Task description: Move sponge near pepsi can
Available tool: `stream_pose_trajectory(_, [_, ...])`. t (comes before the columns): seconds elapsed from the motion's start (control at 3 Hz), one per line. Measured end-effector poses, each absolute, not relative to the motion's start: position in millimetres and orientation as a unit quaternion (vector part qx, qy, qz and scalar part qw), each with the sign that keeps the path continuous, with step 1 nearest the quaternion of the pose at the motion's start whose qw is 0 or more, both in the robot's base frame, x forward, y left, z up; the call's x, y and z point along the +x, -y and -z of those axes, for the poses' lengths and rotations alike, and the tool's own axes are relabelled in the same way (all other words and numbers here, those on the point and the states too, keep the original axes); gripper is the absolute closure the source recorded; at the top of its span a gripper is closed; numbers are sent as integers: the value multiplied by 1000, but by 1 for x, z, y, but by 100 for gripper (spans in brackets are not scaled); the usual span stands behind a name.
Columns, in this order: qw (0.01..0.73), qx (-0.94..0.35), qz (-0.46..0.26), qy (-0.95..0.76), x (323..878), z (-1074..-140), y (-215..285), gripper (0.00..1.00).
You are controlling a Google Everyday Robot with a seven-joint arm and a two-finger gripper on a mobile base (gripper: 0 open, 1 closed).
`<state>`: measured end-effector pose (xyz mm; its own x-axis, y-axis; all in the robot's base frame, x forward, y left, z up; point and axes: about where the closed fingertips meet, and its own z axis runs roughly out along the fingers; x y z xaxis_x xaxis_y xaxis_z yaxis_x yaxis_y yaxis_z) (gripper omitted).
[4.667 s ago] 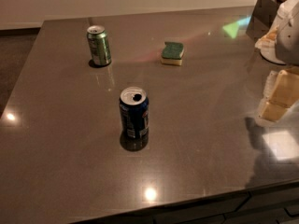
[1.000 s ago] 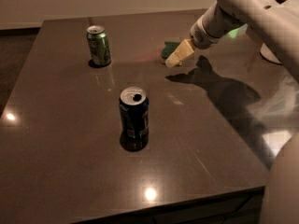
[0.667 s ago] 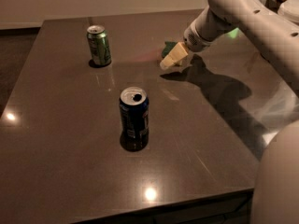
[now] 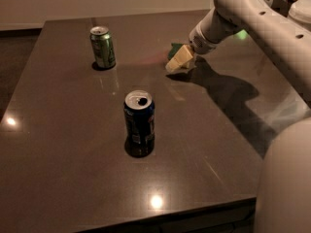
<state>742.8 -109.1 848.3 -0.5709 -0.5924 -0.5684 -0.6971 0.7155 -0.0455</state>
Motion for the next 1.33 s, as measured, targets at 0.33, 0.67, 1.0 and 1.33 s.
stream_pose_trajectory(0.33, [284, -369, -95, -880, 745, -848, 107, 37])
stream_pose_trajectory(0.67, [284, -375, -97, -877, 745, -849, 107, 68])
stream_pose_trajectory(1.0, [286, -381, -98, -874, 739, -853, 108, 92])
stream_pose_trajectory(1.33, [291, -397, -101, -865, 729, -865, 104, 100])
